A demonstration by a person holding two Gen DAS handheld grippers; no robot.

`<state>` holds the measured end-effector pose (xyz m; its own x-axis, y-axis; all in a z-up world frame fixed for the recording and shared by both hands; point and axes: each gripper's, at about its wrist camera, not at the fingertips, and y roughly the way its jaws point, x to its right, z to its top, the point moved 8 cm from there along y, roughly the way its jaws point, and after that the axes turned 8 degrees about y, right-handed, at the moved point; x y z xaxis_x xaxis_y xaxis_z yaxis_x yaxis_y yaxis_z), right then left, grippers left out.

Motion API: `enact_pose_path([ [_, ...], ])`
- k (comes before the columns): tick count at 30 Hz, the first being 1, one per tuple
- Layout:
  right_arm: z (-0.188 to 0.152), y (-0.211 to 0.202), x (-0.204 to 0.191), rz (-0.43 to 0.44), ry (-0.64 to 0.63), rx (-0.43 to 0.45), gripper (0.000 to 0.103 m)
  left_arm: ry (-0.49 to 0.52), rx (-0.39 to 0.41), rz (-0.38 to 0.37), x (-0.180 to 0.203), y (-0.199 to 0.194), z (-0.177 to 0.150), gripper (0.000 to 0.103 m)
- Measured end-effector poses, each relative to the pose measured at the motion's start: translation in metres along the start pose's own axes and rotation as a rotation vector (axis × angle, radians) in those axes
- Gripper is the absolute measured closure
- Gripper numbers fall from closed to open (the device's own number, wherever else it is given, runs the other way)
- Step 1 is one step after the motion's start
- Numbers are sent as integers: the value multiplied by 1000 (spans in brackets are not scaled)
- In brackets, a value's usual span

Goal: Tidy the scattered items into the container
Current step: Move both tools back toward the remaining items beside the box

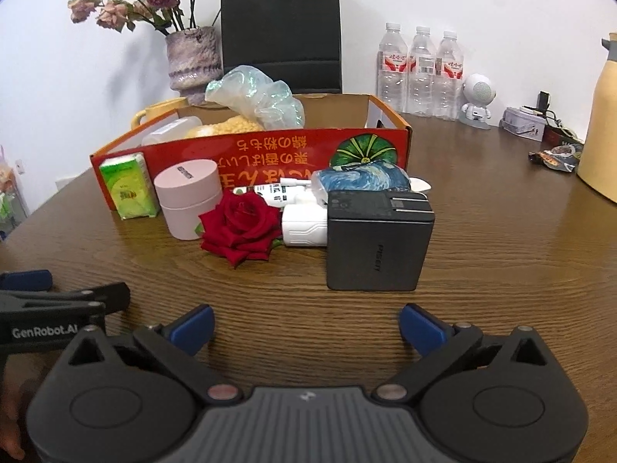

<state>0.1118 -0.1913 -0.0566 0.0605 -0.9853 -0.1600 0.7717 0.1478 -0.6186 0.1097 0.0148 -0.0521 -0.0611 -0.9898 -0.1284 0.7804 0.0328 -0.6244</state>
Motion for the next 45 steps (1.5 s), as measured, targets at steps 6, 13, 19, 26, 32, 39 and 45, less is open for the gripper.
enact_pose_path([
  [6,-1,0,0,-24,-9,-3,0,1,0,-6,0,0,0,0],
  [13,-2,0,-1,-24,-14,-5,0,-2,-1,-7,1,-1,0,0],
  [19,-2,0,-1,-20,-7,-2,0,-3,-1,-7,1,-1,0,0],
  [26,-2,0,-1,-20,-7,-2,0,-3,-2,-7,1,-1,0,0],
  [32,-1,0,-1,-16,-4,-1,0,-4,-2,-7,2,-1,0,0],
  [39,-2,-1,2,-11,-3,-1,0,-4,-2,-8,2,-1,0,0],
  [45,-2,-2,2,-12,-2,-1,0,-2,1,-7,4,-1,0,0],
])
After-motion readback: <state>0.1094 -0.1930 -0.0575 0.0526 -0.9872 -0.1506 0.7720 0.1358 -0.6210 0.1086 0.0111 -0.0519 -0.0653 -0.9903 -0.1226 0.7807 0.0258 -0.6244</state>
